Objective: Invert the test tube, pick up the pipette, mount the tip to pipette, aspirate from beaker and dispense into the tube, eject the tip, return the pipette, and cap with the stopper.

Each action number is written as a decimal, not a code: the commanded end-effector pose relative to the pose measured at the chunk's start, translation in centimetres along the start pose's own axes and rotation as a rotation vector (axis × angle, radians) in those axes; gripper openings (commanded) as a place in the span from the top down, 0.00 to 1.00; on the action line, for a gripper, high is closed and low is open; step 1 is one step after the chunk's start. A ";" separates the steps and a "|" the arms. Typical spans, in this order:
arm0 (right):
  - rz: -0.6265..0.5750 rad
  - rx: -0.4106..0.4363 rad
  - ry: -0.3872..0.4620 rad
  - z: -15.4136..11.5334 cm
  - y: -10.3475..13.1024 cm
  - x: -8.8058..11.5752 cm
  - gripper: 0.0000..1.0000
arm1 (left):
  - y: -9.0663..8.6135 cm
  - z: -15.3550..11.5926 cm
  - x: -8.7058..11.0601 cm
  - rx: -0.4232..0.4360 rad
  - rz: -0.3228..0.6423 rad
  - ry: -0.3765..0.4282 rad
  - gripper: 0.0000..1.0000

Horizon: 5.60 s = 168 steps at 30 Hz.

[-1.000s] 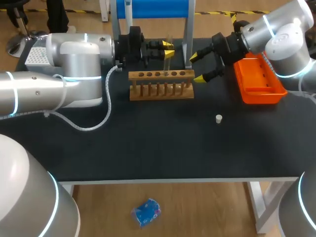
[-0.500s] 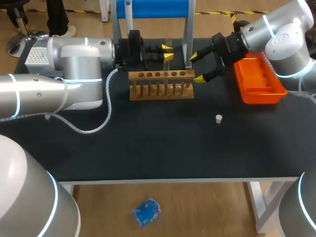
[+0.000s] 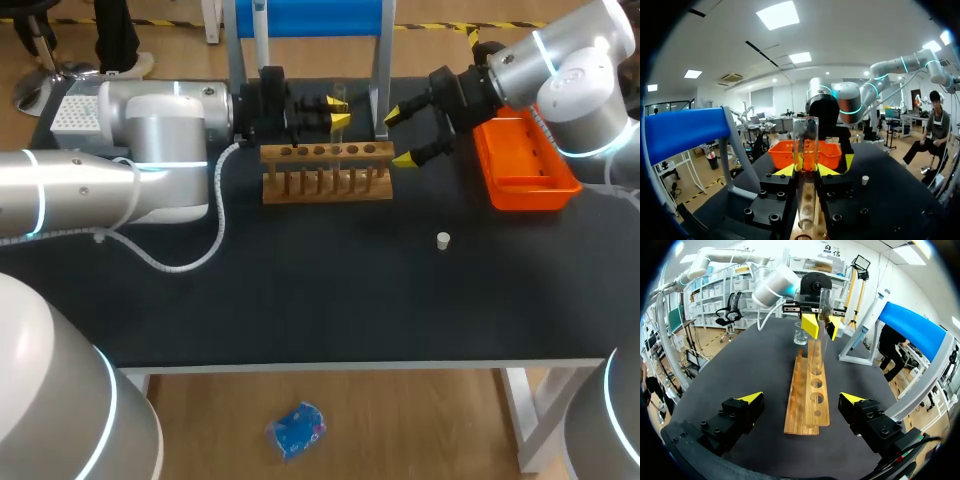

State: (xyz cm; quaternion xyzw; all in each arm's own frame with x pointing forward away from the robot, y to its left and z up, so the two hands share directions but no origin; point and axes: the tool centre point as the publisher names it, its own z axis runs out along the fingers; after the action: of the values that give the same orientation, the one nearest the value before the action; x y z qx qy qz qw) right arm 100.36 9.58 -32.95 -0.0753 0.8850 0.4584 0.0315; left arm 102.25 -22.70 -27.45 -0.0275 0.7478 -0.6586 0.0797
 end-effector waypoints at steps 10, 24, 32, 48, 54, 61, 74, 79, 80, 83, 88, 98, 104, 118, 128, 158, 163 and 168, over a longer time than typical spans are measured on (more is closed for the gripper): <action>-0.001 0.000 0.004 0.0 -0.1 -0.2 0.00 | 1.2 0.2 -0.7 0.000 -0.018 0.011 1.00; -0.001 0.000 0.004 0.0 -0.1 -0.2 0.00 | 2.2 0.2 -0.5 -0.007 -0.039 0.010 1.00; -0.001 0.000 0.004 0.0 -0.1 -0.2 0.00 | 2.6 0.0 -0.5 -0.033 -0.018 -0.004 0.65; -0.001 0.000 0.004 0.0 -0.1 -0.2 0.00 | 0.0 -5.2 -0.2 -0.123 -0.003 -0.100 0.00; -0.001 0.000 0.004 0.0 -0.1 -0.2 0.00 | -1.5 -10.1 0.0 -0.196 -0.016 -0.205 0.00; -0.001 0.000 0.004 0.0 -0.1 -0.2 0.00 | -3.2 -15.7 1.4 -0.327 -0.140 -0.392 0.00; -0.001 0.000 0.004 0.0 -0.1 -0.2 0.00 | -3.4 -16.3 1.8 -0.338 -0.147 -0.413 0.00; -0.008 -0.003 -0.009 -0.6 0.5 0.3 0.00 | -3.0 -16.4 1.5 -0.371 -0.099 -0.450 0.00; -0.008 -0.004 -0.013 -0.9 0.8 0.6 0.00 | -3.0 -16.9 1.3 -0.372 -0.126 -0.457 0.00; -0.011 -0.012 -0.045 -2.5 2.1 2.3 0.00 | -3.2 -19.1 0.8 -0.337 -0.169 -0.479 0.00; 0.018 -0.066 -0.108 -4.7 4.3 5.9 0.00 | -3.1 -23.9 0.1 -0.315 -0.220 -0.547 0.00; 0.117 -0.266 -0.140 -5.6 7.5 14.4 0.00 | -2.3 -31.8 -1.7 -0.263 -0.269 -0.688 0.00; 0.051 -0.365 -0.097 -4.9 8.7 18.8 0.00 | -0.8 -34.4 -3.6 -0.240 -0.288 -0.768 0.00; -0.025 -0.400 -0.013 -4.5 8.6 20.8 0.00 | 0.1 -35.4 -5.0 -0.208 -0.326 -0.857 0.00; 0.046 -0.492 0.055 -3.1 7.5 21.3 0.00 | 0.6 -36.4 -5.6 -0.181 -0.382 -0.862 0.00; 0.087 -0.587 0.102 -2.0 6.8 22.6 0.00 | 5.3 -40.5 -10.4 -0.129 -0.683 -0.974 0.00; 0.087 -0.587 0.102 -2.0 6.8 22.6 0.00 | 6.8 -41.1 -11.6 -0.179 -0.580 -1.011 0.00; 0.087 -0.587 0.102 -2.0 6.8 22.6 0.00 | 8.1 -42.1 -12.7 -0.201 -0.559 -1.013 0.00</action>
State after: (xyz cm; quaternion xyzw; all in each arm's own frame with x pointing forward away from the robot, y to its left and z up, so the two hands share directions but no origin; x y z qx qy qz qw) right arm 77.03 9.46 -29.06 -0.0660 0.7173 0.6913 -0.0567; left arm 107.68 21.32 -28.37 -0.5449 0.6436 -0.4793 0.2432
